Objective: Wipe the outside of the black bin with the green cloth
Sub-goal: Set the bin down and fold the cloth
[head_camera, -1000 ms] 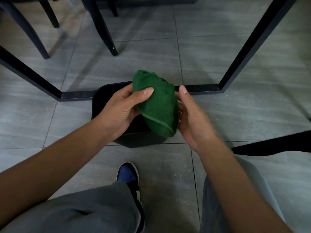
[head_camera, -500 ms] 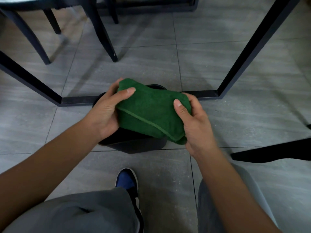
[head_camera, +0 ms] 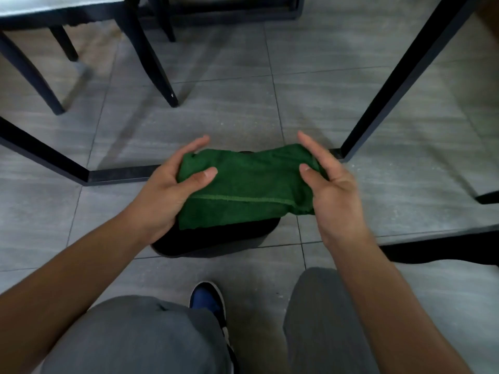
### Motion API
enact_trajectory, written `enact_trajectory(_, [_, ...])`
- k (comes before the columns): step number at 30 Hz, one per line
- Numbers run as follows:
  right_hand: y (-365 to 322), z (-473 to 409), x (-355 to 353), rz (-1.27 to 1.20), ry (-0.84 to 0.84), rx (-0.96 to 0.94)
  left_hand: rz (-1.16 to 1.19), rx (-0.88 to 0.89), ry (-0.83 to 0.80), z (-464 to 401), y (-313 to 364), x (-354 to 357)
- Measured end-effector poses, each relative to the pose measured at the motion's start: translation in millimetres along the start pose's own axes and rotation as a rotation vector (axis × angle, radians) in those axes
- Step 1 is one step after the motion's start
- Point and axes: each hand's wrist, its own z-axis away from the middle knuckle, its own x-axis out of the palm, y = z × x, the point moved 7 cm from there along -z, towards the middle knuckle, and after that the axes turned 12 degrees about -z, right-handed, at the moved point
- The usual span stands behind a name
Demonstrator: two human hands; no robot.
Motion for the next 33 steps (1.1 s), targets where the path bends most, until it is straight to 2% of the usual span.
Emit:
enact_trajectory(2, [-6, 5, 4, 0.032, -0.004, 0.035, 0.064, -0.002, 0.005, 1, 11, -2])
enact_trajectory(5, [-27, 14, 9, 0.010, -0.006, 0.122, 0.111, -0.042, -0.074, 10, 37, -2])
enact_trajectory(9, [-70, 28, 27, -0.107, 0.019, 0.218, 0.124, -0.036, -0.168, 32, 86, -6])
enact_trajectory(13, [-115, 45, 50, -0.236, 0.049, 0.291, 0.210, -0.091, -0.152, 52, 133, -12])
enact_trajectory(17, [-158, 63, 67, -0.252, 0.084, 0.330, 0.224, -0.131, -0.128, 68, 179, -12])
enact_trajectory(20, [-202, 73, 81, -0.167, 0.121, 0.284, 0.206, -0.140, -0.123, 79, 220, -15])
enact_trajectory(25, [-277, 80, 117, 0.184, 0.139, 0.174, 0.158, -0.081, -0.161, 93, 291, -23])
enact_trajectory(33, [-390, 72, 201, 0.221, 0.161, 0.072, 0.031, 0.018, -0.074, 109, 424, -75])
